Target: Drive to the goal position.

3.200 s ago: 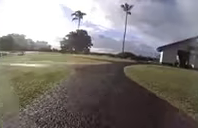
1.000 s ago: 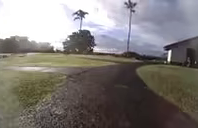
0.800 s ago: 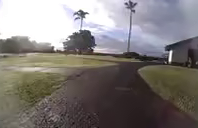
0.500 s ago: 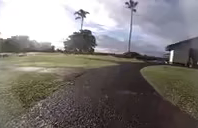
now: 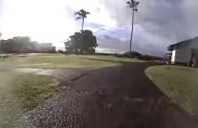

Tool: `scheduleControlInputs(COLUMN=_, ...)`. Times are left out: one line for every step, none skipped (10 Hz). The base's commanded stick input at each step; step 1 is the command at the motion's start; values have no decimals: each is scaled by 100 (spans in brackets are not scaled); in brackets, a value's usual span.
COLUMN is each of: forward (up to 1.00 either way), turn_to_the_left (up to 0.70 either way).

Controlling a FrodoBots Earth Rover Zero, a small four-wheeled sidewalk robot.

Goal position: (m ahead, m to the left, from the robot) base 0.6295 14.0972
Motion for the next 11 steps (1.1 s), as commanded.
scheduleControlInputs(forward=60, turn_to_the_left=0)
scheduleControlInputs(forward=60, turn_to_the_left=0)
scheduleControlInputs(forward=60, turn_to_the_left=0)
scheduleControlInputs(forward=60, turn_to_the_left=0)
scheduleControlInputs(forward=60, turn_to_the_left=0)
scheduleControlInputs(forward=60, turn_to_the_left=0)
scheduleControlInputs(forward=60, turn_to_the_left=0)
scheduleControlInputs(forward=60, turn_to_the_left=0)
scheduleControlInputs(forward=60, turn_to_the_left=0)
scheduleControlInputs(forward=60, turn_to_the_left=0)
scheduleControlInputs(forward=60, turn_to_the_left=0)
